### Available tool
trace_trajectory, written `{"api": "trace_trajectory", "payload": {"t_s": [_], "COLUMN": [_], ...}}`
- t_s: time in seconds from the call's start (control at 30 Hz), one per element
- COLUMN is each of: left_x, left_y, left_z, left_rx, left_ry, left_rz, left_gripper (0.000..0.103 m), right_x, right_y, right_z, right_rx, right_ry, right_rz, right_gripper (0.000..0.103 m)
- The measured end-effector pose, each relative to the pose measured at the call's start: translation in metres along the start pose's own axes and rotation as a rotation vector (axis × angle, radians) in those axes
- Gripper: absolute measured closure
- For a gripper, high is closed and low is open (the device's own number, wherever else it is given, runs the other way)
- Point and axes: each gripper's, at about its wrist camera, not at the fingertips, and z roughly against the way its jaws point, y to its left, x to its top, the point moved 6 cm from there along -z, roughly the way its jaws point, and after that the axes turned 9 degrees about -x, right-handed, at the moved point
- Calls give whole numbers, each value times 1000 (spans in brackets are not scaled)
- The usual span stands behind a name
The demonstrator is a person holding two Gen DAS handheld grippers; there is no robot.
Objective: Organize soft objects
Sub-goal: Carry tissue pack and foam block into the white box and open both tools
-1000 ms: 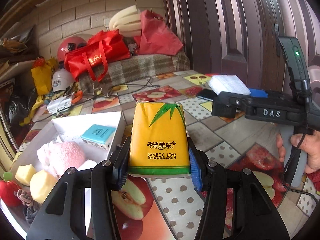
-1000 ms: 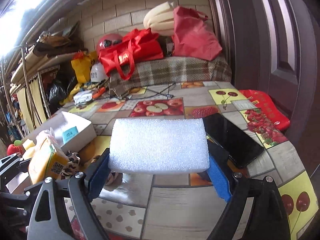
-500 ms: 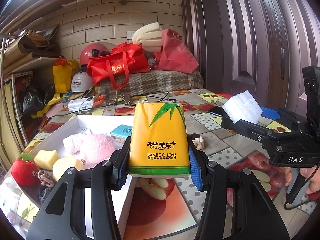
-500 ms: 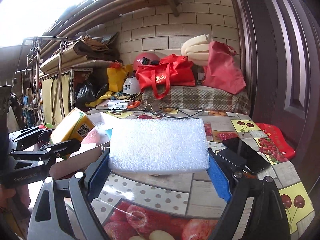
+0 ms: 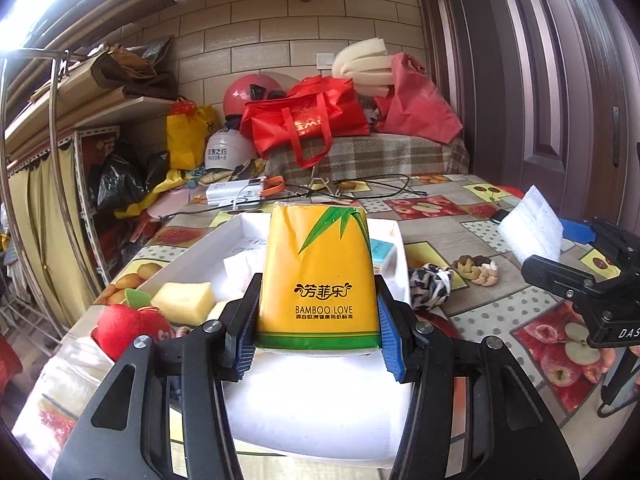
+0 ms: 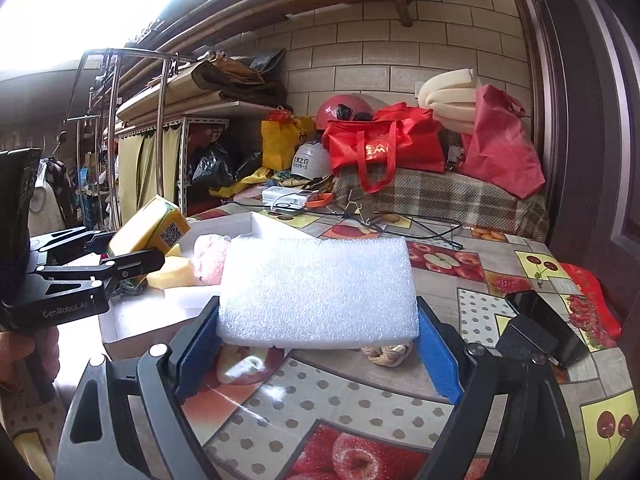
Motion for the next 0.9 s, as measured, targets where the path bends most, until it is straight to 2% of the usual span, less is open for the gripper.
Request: {"api": "trace_trajectory", "payload": {"t_s": [0.13,0.27,0.43,0.57,0.73,0.9], "left_x": [-3,-3,-1,3,6,4], "left_y": [36,56,66,81,103,107], "left_z": [1,-4,-20,-35,-46,-54], "left_rx": [66,104,110,143,167,160], "left_ry": [1,2,28,50,59,98], "left_rz": [48,61,42,56,114,137], "left_gripper": [52,52,52,52,52,52], "right_x": [4,9,15,17,18,21], "right_y": [16,38,73,95,106,112], "right_z": [-10,-24,-45,-58,-76,-96], "right_rx": [32,72,123,152,153,154], "right_ry": [4,14,39,66,115,158], "right_rz": [4,20,58,82,83,73], "right_gripper": [14,14,14,14,14,14]}}
